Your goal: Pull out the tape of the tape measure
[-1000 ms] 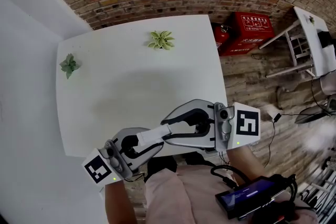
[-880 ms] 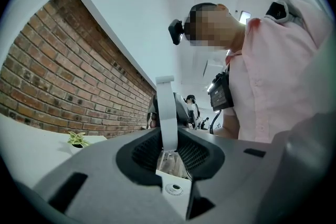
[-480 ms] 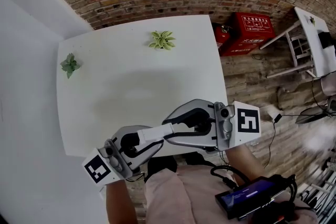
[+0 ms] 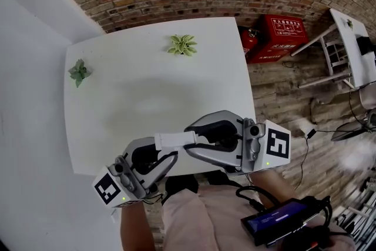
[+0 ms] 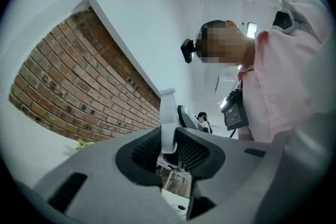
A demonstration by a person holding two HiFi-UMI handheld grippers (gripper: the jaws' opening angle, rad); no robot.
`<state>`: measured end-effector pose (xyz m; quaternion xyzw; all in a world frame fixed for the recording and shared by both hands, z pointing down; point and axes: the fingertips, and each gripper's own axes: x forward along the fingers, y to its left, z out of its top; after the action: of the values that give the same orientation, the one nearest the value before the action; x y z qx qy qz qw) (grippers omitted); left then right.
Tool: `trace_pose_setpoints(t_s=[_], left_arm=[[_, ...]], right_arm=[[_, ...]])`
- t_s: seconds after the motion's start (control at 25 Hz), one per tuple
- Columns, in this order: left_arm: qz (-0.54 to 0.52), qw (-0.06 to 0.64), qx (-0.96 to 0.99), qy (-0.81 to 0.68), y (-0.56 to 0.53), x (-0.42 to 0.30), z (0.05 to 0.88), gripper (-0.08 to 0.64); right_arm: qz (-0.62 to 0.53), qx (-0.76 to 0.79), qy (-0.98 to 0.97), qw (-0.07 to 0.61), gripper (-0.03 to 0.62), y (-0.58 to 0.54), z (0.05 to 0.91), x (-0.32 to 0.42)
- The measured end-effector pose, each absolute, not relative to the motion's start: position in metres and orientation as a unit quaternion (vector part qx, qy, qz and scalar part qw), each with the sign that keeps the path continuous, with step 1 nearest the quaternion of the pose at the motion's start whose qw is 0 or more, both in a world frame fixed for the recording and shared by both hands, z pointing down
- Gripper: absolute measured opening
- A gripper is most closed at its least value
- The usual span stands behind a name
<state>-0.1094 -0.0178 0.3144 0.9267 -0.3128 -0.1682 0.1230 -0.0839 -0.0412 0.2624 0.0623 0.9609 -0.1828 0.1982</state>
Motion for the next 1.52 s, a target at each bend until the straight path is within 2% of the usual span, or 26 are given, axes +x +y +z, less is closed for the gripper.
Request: trace_pose_setpoints(t_s=[0.12,0.24,0.44,0.56,0.8,1.08,1.16,1.36,1.4,1.52], left_arm=[[-0.183,0.135,0.932,-0.282,-0.011,-0.108,0.311,0.097],[-0.184,0.141,0.937,-0.26,-0.007,-0.104,0.311,0.095],[-0.189,0.144,0.939,-0.25,-0.004,-0.103,0.308,0.095],[-0.213,0.16,0.94,-0.214,0.003,-0.104,0.3,0.095],[-0.266,0.178,0.938,-0.133,0.022,-0.105,0.277,0.095],[-0.279,0.197,0.937,-0.066,0.037,-0.099,0.269,0.095],[-0.26,0.205,0.943,-0.043,0.043,-0.09,0.273,0.095],[-0.217,0.232,0.948,0.005,0.053,-0.064,0.286,0.095],[-0.217,0.237,0.947,0.011,0.054,-0.061,0.287,0.095],[-0.229,0.243,0.942,0.017,0.055,-0.062,0.287,0.095]], right_arm=[[-0.17,0.077,0.962,0.197,0.102,-0.032,0.256,-0.084],[-0.177,0.1,0.955,0.215,0.183,-0.028,0.245,-0.08],[-0.197,0.14,0.948,0.204,0.212,-0.028,0.247,-0.069],[-0.232,0.197,0.927,0.221,0.221,-0.033,0.242,-0.055],[-0.209,0.226,0.929,0.207,0.23,-0.03,0.239,-0.056],[-0.234,0.325,0.897,0.185,0.33,-0.002,0.235,-0.071],[-0.228,0.349,0.893,0.17,0.382,0.008,0.234,-0.076],[-0.191,0.431,0.873,0.12,0.44,0.044,0.236,-0.077],[-0.187,0.442,0.869,0.119,0.424,0.049,0.236,-0.075],[-0.178,0.457,0.861,0.133,0.304,0.055,0.232,-0.072]])
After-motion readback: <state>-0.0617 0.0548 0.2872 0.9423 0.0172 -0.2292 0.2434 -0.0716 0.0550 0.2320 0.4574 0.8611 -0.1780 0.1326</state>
